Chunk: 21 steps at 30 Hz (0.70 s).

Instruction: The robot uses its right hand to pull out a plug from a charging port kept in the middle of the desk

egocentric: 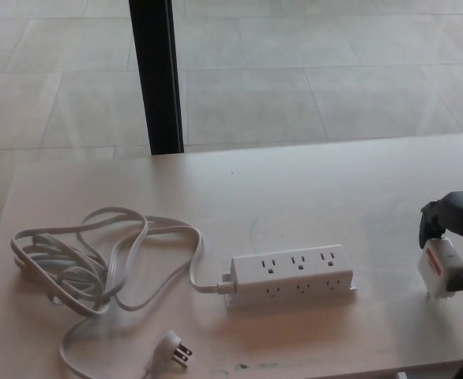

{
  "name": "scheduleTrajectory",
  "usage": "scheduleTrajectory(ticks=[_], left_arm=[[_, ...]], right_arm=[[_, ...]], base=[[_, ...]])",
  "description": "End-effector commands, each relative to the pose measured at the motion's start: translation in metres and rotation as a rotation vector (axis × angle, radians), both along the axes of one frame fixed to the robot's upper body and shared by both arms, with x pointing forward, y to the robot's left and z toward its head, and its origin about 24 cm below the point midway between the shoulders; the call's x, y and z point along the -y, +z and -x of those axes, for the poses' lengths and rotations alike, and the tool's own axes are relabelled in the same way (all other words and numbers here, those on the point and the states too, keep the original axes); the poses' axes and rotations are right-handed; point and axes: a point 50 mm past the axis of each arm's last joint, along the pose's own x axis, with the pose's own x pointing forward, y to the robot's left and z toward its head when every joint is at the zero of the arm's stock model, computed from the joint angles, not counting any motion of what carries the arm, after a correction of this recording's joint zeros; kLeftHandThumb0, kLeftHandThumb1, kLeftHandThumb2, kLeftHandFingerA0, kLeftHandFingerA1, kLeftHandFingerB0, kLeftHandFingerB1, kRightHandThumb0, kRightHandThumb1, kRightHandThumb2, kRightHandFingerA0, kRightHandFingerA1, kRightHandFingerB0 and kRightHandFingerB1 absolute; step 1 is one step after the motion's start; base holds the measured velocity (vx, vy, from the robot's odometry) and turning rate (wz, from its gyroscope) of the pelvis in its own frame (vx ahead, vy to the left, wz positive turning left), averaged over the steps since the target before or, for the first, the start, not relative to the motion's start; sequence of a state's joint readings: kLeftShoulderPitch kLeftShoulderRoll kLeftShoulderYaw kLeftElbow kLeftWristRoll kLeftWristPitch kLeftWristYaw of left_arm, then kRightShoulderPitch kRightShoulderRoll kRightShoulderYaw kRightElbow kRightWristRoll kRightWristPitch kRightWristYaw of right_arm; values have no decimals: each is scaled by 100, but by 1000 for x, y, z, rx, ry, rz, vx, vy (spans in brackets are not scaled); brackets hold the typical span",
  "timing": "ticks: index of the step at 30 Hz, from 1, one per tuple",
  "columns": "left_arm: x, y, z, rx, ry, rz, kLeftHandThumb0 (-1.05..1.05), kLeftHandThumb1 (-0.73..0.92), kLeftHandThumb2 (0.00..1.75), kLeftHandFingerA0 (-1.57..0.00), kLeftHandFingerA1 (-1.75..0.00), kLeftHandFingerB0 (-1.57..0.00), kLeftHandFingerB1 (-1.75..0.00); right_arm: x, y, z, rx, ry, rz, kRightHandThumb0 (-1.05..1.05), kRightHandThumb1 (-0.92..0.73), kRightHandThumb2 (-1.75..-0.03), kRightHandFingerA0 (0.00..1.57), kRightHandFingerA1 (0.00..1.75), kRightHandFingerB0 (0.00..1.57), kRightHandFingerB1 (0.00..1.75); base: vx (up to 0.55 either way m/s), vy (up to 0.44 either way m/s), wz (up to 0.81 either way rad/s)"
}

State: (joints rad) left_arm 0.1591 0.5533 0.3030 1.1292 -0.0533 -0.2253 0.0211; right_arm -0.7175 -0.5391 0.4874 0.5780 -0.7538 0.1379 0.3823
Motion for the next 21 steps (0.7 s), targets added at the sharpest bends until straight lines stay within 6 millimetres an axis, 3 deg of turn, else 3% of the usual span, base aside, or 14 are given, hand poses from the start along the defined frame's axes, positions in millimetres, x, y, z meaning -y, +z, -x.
scheduleTrajectory(ticks=[1,2,4,5,6,9,11,12,14,15,16,17,18,21], left_arm=[[-3,3,1,5,-7,-16,-64,73,62,-79,-65,-59,-44],[-3,3,1,5,-7,-16,-64,73,62,-79,-65,-59,-44],[-2,3,1,13,-10,-23,-63,72,62,-78,-62,-62,-47],[-2,3,1,9,-5,-20,-64,72,62,-81,-64,-62,-46],[-3,3,1,8,-2,-10,-65,72,62,-83,-69,-60,-45],[-3,3,1,9,-1,-8,-64,72,62,-87,-72,-62,-45],[-3,3,1,10,-2,-13,-63,72,61,-87,-72,-63,-46],[-3,3,1,10,-2,-13,-64,72,62,-85,-69,-61,-46],[-3,3,1,10,-3,-14,-64,72,62,-85,-69,-61,-46],[-3,3,1,10,0,-10,-64,72,61,-87,-73,-61,-45],[-3,3,1,10,1,-10,-64,72,61,-87,-73,-61,-45],[-3,3,1,10,3,-12,-63,71,62,-86,-69,-61,-45],[-3,3,1,12,6,-12,-63,71,62,-86,-70,-60,-45],[-4,4,1,9,1,-15,-64,72,62,-88,-73,-61,-46]], right_arm=[[0,-13,3,-23,-17,4,-33,-63,-70,78,151,74,84],[0,-13,3,-23,-17,4,-33,-63,-70,78,151,74,84],[-6,-10,1,-44,-24,15,-52,-64,-59,70,91,41,41],[-7,-8,0,-64,-36,23,-70,-50,-84,67,84,18,45],[-10,-6,-1,-86,-40,22,-73,-42,-90,70,99,0,28],[-13,-1,-2,-101,-34,12,-96,-47,-88,70,118,1,9],[-13,2,-3,-118,-39,-9,-96,-45,-92,59,95,0,0],[-14,4,-4,-122,-36,-16,-105,-64,-61,59,94,0,3],[-15,6,-4,-125,-31,-20,-105,-64,-61,59,94,0,3],[-17,10,-4,-130,-31,-34,-105,-48,-88,57,83,0,1],[-17,10,-4,-131,-32,-36,-105,-48,-88,57,83,0,1],[-18,11,-4,-130,-33,-45,-105,-64,-63,59,81,0,7],[-18,12,-4,-127,-33,-59,-105,-50,-81,57,77,0,7],[-20,15,-4,-130,-28,-57,-105,-50,-85,50,76,0,5]], base=[[0,0,0],[0,0,0],[0,0,0],[0,0,0],[0,0,0],[0,0,0],[0,0,0],[0,0,0],[0,0,0],[0,0,0],[0,0,0],[0,0,0],[0,0,0],[0,0,0]])
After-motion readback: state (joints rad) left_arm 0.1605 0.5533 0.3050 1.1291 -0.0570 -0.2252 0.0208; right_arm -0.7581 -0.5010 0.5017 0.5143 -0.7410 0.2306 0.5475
